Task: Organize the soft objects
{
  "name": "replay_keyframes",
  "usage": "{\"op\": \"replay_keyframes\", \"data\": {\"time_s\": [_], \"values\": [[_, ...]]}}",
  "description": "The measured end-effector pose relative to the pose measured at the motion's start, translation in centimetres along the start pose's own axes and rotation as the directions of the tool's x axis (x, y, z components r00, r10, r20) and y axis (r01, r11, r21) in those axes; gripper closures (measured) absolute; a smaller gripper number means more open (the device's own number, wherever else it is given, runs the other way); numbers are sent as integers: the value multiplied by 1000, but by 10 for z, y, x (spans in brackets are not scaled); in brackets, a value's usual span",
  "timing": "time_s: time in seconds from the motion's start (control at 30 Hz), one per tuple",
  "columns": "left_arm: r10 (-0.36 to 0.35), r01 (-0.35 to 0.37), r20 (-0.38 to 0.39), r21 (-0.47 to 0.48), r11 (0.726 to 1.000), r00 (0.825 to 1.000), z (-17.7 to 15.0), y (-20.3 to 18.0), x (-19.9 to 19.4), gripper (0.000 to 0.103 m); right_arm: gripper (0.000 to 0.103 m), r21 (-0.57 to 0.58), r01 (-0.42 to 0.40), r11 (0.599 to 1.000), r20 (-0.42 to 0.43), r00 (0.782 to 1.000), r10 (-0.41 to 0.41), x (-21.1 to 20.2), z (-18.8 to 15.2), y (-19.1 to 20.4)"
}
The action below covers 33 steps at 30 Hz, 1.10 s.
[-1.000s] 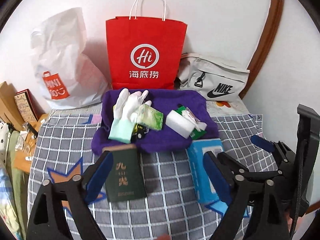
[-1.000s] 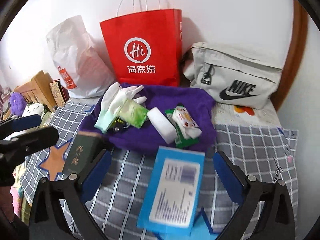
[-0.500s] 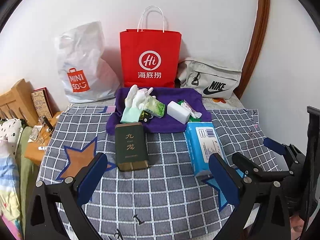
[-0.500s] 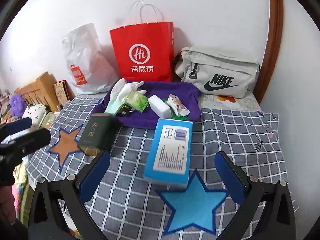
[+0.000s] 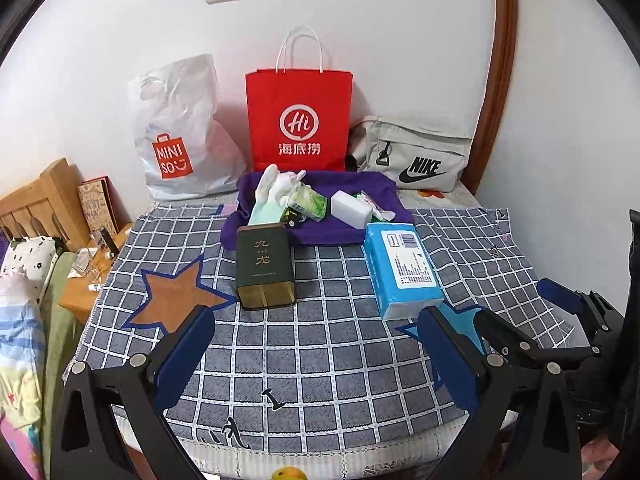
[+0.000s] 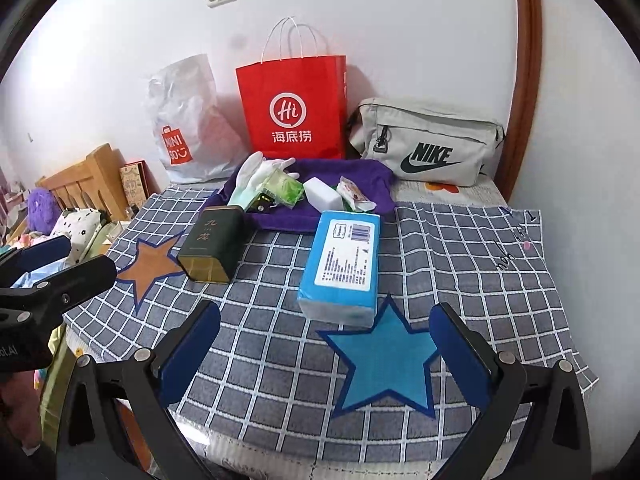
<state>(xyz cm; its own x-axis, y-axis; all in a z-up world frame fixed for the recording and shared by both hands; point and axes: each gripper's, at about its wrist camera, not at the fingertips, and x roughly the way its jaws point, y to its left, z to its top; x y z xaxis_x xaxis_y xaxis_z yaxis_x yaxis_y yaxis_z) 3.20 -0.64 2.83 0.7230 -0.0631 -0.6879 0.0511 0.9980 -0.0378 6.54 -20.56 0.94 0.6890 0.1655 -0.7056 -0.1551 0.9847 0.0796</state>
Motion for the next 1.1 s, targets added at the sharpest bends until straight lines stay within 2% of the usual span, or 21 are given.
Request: {"op": "replay_keyframes", "data": {"time_s": [0.33, 1.1], "values": [[-4, 5, 56, -22, 1000, 998, -4, 1, -16, 1, 0, 0, 8, 1000, 38, 999, -8, -18, -4, -2], [0, 1, 51, -15, 1000, 999, -7, -3, -18, 1, 0, -11, 4, 1000, 53, 999, -3, -29, -5, -2]]}}
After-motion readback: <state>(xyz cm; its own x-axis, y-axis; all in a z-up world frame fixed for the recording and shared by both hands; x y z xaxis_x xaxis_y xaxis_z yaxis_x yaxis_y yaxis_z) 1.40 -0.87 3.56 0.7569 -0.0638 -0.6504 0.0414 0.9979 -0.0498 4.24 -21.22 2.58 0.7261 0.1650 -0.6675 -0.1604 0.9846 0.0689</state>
